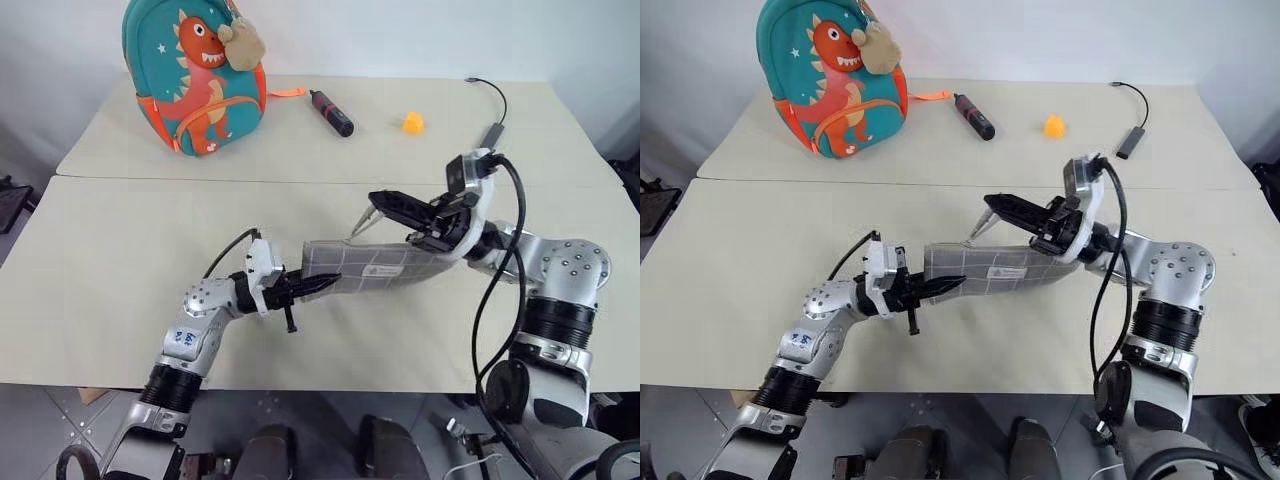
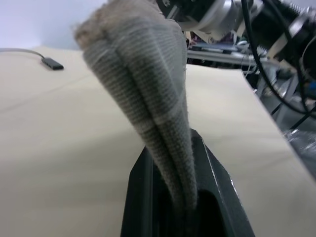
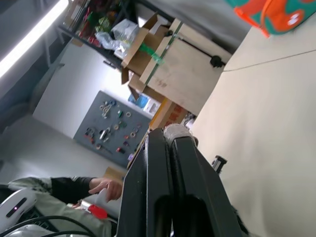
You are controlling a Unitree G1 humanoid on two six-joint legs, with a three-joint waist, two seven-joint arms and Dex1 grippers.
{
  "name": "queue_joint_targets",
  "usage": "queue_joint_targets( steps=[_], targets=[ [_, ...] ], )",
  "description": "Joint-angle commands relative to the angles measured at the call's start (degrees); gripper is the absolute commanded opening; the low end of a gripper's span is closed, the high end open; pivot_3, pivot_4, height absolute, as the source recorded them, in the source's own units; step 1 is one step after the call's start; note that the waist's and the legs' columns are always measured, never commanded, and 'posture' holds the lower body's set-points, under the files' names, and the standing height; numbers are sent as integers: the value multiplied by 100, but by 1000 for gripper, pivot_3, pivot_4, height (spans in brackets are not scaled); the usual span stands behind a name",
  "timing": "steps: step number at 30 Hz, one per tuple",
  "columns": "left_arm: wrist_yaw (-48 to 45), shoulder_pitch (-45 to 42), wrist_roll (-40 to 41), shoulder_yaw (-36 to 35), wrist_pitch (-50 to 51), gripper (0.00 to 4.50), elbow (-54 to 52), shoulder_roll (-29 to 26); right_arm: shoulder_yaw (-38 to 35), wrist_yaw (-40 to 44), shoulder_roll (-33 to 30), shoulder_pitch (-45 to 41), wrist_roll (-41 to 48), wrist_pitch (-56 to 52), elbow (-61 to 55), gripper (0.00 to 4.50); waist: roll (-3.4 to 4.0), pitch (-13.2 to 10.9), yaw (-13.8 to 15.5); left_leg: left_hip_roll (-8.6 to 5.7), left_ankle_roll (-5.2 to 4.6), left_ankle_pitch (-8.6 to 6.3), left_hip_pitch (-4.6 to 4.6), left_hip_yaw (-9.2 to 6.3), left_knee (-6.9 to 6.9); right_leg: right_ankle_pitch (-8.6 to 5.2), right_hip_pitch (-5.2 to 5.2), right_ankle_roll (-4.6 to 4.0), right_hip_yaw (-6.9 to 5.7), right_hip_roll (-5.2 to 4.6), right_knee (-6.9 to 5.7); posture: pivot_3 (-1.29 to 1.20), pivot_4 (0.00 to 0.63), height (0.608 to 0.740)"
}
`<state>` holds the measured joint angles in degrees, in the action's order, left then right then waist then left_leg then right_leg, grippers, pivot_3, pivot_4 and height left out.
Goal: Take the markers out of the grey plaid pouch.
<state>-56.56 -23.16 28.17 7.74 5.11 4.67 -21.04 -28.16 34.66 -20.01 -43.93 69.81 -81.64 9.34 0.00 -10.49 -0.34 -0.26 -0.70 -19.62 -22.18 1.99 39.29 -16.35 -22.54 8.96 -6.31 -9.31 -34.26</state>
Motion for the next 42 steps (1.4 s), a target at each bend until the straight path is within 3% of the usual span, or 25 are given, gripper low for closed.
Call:
queue_joint_targets(
  steps=[1,8,16,19,23,26,31,39,42],
  targets=[
    [8,127,472,-335,668,0,-293,-93,-500,-32,-345,48,240,476,-211,42,0,0,7,0,0,0,0,1,0,0,0,0,0,0,0,0,150,740],
    [-59,192,705,-678,1303,0,-445,-250,-654,-28,-976,352,123,895,-198,42,0,0,20,0,0,0,0,3,0,0,0,0,2,0,1,0,150,740],
    [-786,238,751,-793,1420,0,-321,-696,-368,804,-1997,981,-666,1640,91,42,0,0,22,2,-1,0,2,10,0,0,1,0,4,0,5,0,150,740],
    [-912,166,673,-768,1364,0,-183,-690,-285,955,-2043,1163,-915,1966,107,42,0,0,28,4,-1,0,5,12,0,0,1,0,5,2,4,0,150,740],
    [-951,52,619,-737,1283,0,-32,-576,-330,750,-1994,1091,-537,1484,98,42,0,0,28,3,-1,0,5,13,0,1,1,1,7,1,4,0,150,740],
    [-1046,-68,619,-728,1292,0,109,-536,-87,1239,-2332,1554,-726,1599,-427,917,-1,0,65,3,-1,0,4,12,0,1,1,1,7,1,5,0,150,740],
    [-1465,-239,640,-666,1451,0,378,-650,641,2629,-3114,2872,-1960,3087,-1300,2526,-1,0,167,-1,-5,-2,2,12,0,1,4,2,5,1,13,0,150,740],
    [-1742,-579,313,-483,864,0,679,-234,-27,3398,-3683,3967,-2822,4476,-670,2526,-1,0,184,-2,-8,-3,4,20,10,5,8,10,9,0,13,0,150,740],
    [-1718,-689,169,-350,596,0,697,79,-343,3538,-4069,3676,-2897,4656,-190,1915,0,0,185,-3,-10,-2,2,19,13,6,9,11,9,-1,13,0,150,740]
  ],
)
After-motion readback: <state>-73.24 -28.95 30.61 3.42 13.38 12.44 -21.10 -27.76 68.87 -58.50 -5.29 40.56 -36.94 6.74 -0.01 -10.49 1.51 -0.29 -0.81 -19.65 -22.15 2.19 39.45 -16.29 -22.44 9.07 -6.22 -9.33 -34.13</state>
